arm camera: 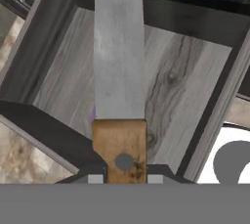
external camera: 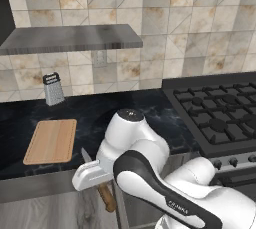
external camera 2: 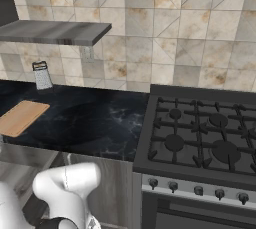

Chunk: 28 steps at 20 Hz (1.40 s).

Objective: Open the drawer on the left and place the cutting tools on the cutting board.

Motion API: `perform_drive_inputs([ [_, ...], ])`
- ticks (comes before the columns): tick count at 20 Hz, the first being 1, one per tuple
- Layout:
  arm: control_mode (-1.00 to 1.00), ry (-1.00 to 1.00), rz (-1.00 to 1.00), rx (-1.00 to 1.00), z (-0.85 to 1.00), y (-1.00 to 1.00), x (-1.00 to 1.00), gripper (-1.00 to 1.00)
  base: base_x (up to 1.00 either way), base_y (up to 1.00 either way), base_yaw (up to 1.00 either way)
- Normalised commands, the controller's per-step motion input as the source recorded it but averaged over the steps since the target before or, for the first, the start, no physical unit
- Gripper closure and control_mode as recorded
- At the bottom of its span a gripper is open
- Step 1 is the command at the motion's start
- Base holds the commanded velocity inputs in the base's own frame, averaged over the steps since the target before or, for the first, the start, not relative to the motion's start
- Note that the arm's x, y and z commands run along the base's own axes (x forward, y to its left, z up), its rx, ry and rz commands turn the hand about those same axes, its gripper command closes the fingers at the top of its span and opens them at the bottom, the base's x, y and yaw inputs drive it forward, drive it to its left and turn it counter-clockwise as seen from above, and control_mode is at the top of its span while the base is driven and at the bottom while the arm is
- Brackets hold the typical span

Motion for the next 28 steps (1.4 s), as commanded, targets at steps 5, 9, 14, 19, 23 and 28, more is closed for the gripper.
perform_drive_inputs([
  [5, -1.00, 0.00, -0.03, 0.00, 0.35, -0.02, 0.15, 1.00, 0.00, 0.00, 0.00],
  [9, -1.00, 0.00, -0.10, 0.00, 0.11, -0.17, 0.39, 1.00, 0.00, 0.00, 0.00],
  [14, -1.00, 0.00, -0.08, 0.03, 0.00, -0.40, 0.55, 1.00, 0.00, 0.00, 0.00],
  [19, -1.00, 0.00, -0.05, 0.07, 0.02, -0.33, 0.47, 1.00, 0.00, 0.00, 0.00],
  [23, -1.00, 0.01, -0.01, 0.05, 0.01, -0.11, 0.46, 1.00, 0.00, 0.00, 0.00],
  [28, -1.00, 0.05, 0.00, 0.00, 0.00, 0.02, 0.33, 1.00, 0.00, 0.00, 0.00],
])
